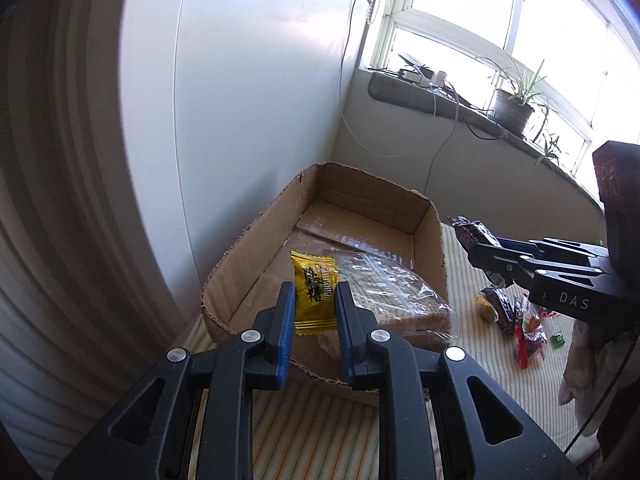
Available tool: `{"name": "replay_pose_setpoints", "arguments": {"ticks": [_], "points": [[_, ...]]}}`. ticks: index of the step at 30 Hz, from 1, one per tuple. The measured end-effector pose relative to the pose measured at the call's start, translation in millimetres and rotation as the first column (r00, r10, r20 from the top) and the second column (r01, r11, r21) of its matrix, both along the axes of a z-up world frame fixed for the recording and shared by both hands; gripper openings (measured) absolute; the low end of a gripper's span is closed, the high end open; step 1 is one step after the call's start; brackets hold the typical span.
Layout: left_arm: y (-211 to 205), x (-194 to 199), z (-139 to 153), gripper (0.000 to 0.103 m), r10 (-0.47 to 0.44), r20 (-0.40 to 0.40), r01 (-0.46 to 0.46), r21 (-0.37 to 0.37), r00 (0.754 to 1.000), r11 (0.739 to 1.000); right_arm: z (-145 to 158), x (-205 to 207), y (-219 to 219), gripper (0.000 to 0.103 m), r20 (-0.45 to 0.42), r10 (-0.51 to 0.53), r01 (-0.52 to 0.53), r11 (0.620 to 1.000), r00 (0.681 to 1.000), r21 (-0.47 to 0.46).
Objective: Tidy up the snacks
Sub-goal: 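Release the Snickers bar and yellow packet into the box with both grippers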
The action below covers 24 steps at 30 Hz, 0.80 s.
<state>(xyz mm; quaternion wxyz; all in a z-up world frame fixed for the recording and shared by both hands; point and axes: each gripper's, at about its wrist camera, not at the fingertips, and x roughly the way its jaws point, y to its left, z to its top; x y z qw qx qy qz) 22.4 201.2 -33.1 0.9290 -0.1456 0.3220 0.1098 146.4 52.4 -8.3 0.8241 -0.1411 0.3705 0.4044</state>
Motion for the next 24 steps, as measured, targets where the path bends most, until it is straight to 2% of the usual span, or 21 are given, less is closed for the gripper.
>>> {"name": "replay_pose_setpoints", "arguments": {"ticks": [9,22,24], "points": [[15,5,-9,0.018,0.03,-0.019,-0.031,-0.011,0.999,0.999,-14,11,36,0.03,-0.014,0.029,-0.03,0.999,0.999,-0.029],[17,10,-12,0.021,0.04,-0.03,-0.04,-0.009,0.999,0.999,-22,14,49,0.03,-0.015,0.04,-0.04,0.999,0.999,-0.034],[18,9,-12,0.027,0.04,-0.031,-0.04,-0.01,0.999,0.999,-21,14,48,0.043,-0.012,0.034,-0.035,0.999,0.999,-0.031]]}}
